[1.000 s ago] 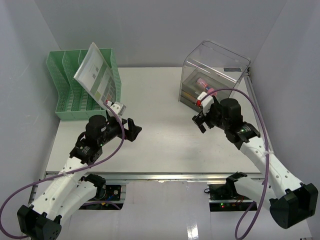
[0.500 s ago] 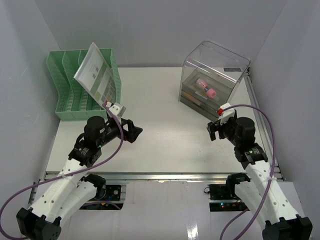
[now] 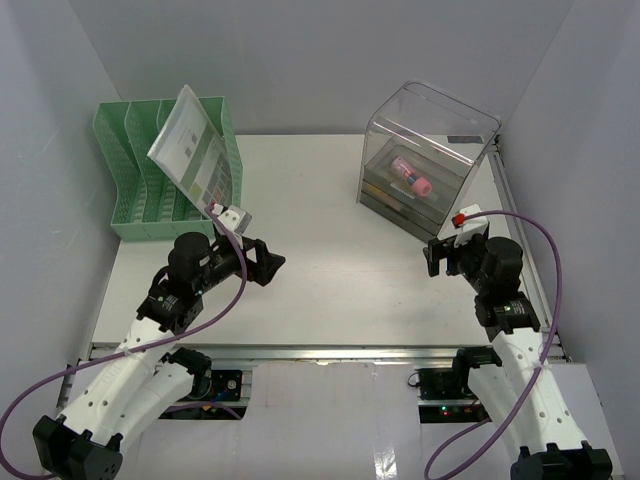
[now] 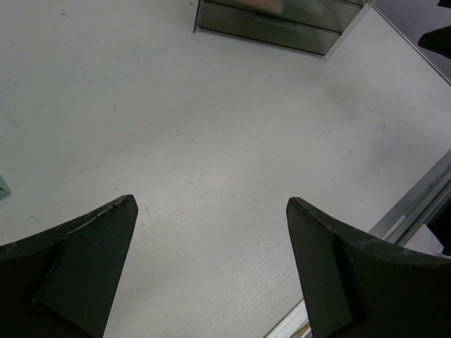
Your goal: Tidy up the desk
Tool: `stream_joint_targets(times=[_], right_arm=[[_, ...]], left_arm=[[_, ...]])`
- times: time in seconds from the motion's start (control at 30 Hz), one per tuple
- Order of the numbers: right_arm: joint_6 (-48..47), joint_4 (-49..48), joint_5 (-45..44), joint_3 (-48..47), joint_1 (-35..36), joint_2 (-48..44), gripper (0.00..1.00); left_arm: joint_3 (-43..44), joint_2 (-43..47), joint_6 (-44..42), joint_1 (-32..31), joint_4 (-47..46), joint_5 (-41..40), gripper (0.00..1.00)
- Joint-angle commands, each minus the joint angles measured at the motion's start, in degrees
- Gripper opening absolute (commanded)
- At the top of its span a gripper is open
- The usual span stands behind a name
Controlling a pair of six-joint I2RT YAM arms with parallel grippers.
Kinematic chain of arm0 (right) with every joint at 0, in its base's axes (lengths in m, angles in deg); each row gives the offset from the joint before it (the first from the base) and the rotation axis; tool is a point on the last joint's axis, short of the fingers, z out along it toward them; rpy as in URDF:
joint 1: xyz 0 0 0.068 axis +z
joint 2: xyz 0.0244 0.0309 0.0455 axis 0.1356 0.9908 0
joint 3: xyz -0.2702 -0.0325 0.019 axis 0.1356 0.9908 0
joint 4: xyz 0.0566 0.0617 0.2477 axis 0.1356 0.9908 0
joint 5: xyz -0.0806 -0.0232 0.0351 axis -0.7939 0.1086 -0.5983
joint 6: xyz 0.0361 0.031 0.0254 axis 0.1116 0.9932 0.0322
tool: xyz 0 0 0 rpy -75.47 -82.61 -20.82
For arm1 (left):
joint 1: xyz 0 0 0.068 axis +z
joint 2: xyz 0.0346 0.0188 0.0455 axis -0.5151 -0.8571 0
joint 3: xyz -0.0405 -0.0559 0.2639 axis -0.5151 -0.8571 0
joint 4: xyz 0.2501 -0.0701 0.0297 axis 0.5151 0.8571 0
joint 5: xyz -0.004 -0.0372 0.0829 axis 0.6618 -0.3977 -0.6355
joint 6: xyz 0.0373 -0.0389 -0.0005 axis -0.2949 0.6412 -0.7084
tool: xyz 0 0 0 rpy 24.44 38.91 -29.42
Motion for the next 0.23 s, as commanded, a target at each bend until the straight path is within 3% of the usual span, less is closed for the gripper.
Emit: stream_joint_targets(times=[0.0, 0.2], right_arm=[[-0.07, -2.5, -0.22, -0.5, -0.49, -1.07, 0.9], [-0.95, -2.52, 0.23, -0.45, -0.63, -1.08, 0.9]], left_arm=[[-0.17, 0.9, -0.25, 0.32, -1.03, 0.82, 0.98], [-0.19, 0.93, -0.28, 0.32, -1.08, 0.69, 0.98]])
